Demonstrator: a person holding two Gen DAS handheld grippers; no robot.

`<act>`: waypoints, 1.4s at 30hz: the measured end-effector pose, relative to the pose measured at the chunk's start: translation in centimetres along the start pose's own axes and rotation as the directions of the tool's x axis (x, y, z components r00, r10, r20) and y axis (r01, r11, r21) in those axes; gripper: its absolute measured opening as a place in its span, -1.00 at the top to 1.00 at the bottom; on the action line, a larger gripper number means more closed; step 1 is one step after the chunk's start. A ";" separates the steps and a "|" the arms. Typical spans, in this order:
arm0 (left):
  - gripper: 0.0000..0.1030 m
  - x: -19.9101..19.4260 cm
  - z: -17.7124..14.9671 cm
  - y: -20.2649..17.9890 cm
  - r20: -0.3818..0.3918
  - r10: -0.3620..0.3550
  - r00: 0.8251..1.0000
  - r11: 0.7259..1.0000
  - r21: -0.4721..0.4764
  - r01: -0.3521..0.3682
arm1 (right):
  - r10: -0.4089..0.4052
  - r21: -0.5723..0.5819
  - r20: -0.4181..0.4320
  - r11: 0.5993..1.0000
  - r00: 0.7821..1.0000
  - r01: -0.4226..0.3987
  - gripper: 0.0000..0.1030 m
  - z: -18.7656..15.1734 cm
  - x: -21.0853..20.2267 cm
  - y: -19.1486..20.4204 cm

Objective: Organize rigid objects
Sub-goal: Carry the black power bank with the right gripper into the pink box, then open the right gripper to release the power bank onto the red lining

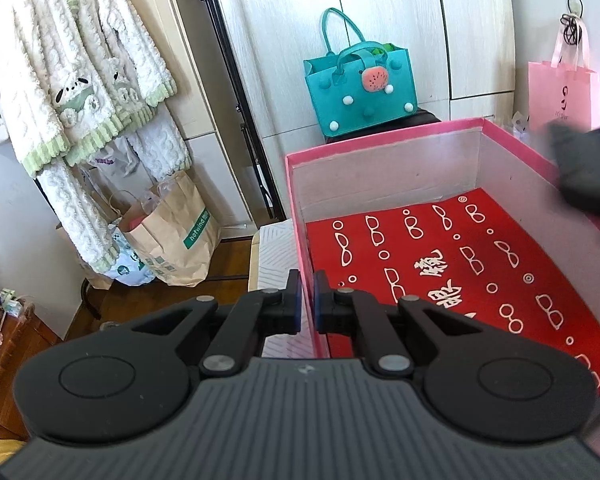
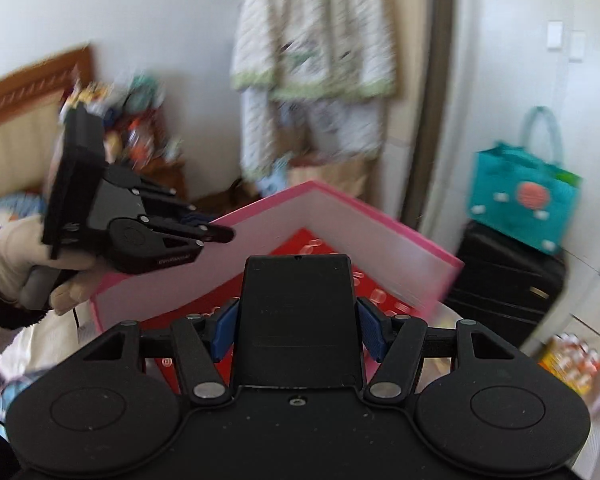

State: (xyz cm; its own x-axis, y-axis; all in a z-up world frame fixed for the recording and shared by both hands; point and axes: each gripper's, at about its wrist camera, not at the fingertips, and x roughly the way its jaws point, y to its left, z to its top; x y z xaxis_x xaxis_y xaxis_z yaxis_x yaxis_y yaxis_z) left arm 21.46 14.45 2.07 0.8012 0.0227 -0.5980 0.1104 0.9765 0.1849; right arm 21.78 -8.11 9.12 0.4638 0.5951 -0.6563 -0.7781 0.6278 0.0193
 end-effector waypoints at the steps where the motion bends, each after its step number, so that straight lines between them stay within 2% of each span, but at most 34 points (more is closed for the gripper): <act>1: 0.90 0.1 0.0 0.1 -0.001 -0.007 1.000 1.000 -0.010 0.007 | 0.008 -0.026 -0.036 1.000 0.999 -0.009 -0.29 0.8 1.5 0.0; 5: 0.90 0.1 0.0 0.3 0.000 -0.018 1.000 1.000 -0.024 0.018 | 0.020 -0.047 -0.180 0.998 0.983 -0.029 -0.29 2.9 7.9 -0.2; 9: 0.90 0.2 -0.1 0.4 0.007 -0.025 1.000 0.999 -0.032 0.025 | 0.032 0.080 -0.269 0.997 0.963 -0.011 -0.29 4.5 13.1 -1.6; 12: 0.90 0.1 -0.2 0.4 0.011 -0.031 0.999 0.999 -0.033 0.032 | 0.085 0.202 -0.301 0.979 0.950 -0.024 -0.29 4.9 15.7 -2.5; 16: 0.90 0.1 -0.3 0.4 0.016 -0.038 0.999 0.999 -0.030 0.038 | 0.107 0.282 -0.319 0.959 0.942 -0.013 -0.29 4.9 18.6 -2.8; 22: 0.90 0.1 -0.2 0.5 0.020 -0.042 0.999 0.998 -0.042 0.042 | 0.081 0.296 -0.330 0.955 0.941 0.021 -0.29 4.6 20.6 -3.0; 25: 0.90 0.1 -0.3 0.3 0.019 -0.037 0.999 0.999 -0.038 0.038 | 0.054 0.352 -0.343 0.933 0.938 0.075 -0.30 4.5 21.3 -3.4; 28: 0.90 0.1 -0.2 0.4 0.019 -0.036 0.999 0.998 -0.042 0.036 | 0.050 0.465 -0.332 0.878 0.942 0.117 -0.36 4.3 20.7 -4.4; 30: 0.90 0.0 -0.2 0.3 0.020 -0.030 0.999 0.999 -0.036 0.030 | 0.065 0.517 -0.306 0.849 0.950 0.108 -0.58 4.5 19.4 -4.9; 35: 0.90 0.1 -0.2 0.3 0.019 -0.029 0.999 0.999 -0.035 0.030 | 0.016 0.491 -0.227 0.866 0.974 0.100 -0.59 5.2 13.5 -5.1; 42: 0.89 0.2 -0.3 0.4 0.021 -0.034 0.999 0.999 -0.041 0.035 | 0.034 0.479 -0.093 0.878 0.995 0.014 -0.59 3.6 3.1 -5.4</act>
State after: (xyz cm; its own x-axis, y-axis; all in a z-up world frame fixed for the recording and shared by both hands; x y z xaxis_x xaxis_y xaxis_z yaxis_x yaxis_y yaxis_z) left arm 21.46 14.93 1.83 0.8094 -0.0149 -0.5870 0.1138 0.9847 0.1318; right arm 28.91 -7.87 9.71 0.3953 0.5671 -0.7226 -0.4732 0.8000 0.3690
